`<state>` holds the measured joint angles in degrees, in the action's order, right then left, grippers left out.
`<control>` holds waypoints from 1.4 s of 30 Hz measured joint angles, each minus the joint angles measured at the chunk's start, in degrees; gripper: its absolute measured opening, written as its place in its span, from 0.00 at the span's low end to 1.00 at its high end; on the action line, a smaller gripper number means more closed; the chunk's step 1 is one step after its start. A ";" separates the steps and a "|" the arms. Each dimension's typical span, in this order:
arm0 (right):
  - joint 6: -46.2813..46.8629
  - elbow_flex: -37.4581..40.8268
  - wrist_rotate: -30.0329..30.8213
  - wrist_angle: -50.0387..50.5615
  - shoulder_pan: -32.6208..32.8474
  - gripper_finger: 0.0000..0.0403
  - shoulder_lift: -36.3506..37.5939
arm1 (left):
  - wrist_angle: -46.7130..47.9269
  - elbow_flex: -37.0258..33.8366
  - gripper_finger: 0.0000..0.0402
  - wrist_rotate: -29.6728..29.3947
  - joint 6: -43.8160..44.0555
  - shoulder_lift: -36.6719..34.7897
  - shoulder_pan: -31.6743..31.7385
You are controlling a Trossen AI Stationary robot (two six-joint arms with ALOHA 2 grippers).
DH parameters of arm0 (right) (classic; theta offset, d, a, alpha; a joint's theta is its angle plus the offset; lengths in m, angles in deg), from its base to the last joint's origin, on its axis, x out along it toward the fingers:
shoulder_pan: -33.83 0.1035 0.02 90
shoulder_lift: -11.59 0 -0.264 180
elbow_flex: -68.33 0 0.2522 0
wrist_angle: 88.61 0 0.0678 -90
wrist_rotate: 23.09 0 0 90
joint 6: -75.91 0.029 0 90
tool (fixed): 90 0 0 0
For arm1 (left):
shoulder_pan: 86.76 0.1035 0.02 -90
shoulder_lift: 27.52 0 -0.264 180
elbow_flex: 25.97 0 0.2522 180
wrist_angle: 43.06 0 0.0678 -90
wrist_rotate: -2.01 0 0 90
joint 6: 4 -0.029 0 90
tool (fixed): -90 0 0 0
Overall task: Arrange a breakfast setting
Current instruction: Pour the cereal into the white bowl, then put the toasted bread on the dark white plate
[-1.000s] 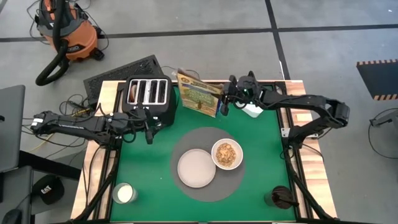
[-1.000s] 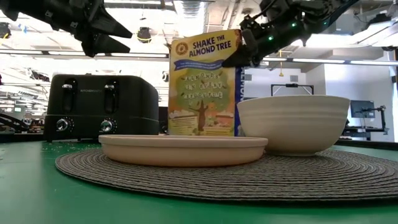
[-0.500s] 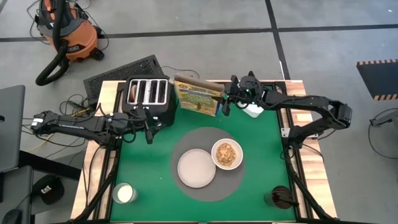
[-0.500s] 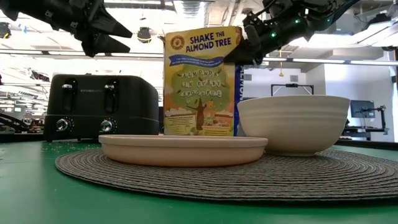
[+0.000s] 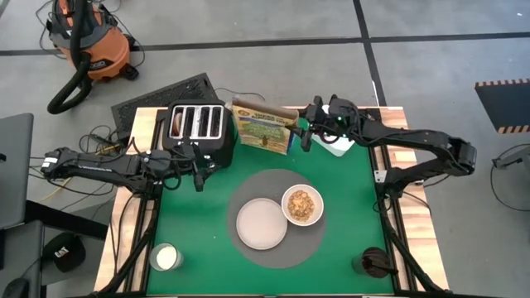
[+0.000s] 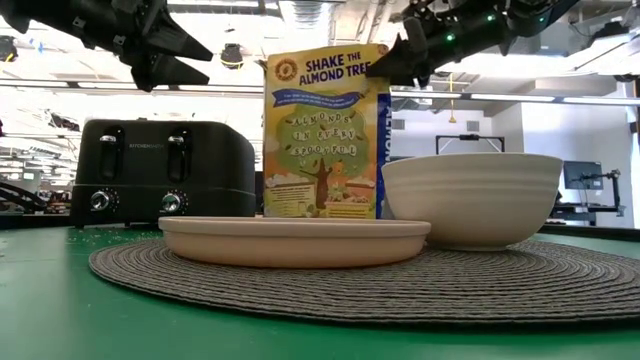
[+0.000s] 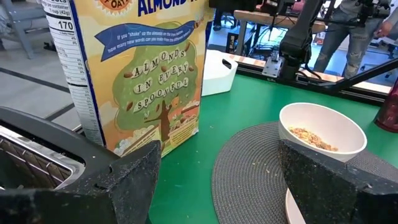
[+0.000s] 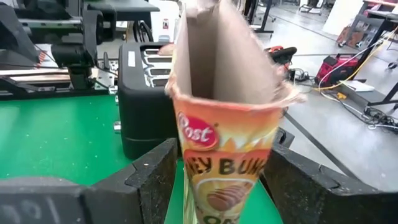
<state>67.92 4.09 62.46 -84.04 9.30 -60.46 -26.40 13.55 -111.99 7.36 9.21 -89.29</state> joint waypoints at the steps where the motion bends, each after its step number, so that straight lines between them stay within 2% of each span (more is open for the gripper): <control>1: 0.02 0.00 0.00 0.04 -0.01 0.65 0.14 | 0.00 0.00 0.76 0.00 0.00 0.00 0.00; 10: -0.17 0.01 0.00 0.65 0.00 0.65 0.52 | 0.00 0.00 0.76 0.06 -0.14 0.00 0.00; 19: -1.00 0.02 1.64 8.48 0.17 0.65 8.54 | -0.04 0.00 0.76 0.70 -0.81 0.00 0.00; 26: 2.69 0.02 1.67 17.55 1.48 0.65 15.20 | -0.85 0.00 0.76 0.69 -1.67 -0.02 0.00; 29: 5.20 0.02 1.64 21.92 4.78 0.65 17.25 | -1.99 -0.02 0.76 0.70 -1.60 0.00 0.00; 34: 7.73 0.43 1.73 26.02 14.98 0.65 17.21 | -1.44 0.52 0.76 0.33 0.41 0.03 -0.02; 38: 8.03 2.42 5.86 25.51 23.52 0.65 15.64 | 7.31 5.47 0.76 -2.90 4.74 0.00 -0.02; 42: 7.96 4.21 10.09 24.04 29.89 0.65 13.22 | 20.86 11.95 0.76 -7.63 10.69 0.53 -0.02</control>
<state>75.87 8.30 72.55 -60.00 39.19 -47.24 -5.54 25.50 -119.62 18.05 9.74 -89.31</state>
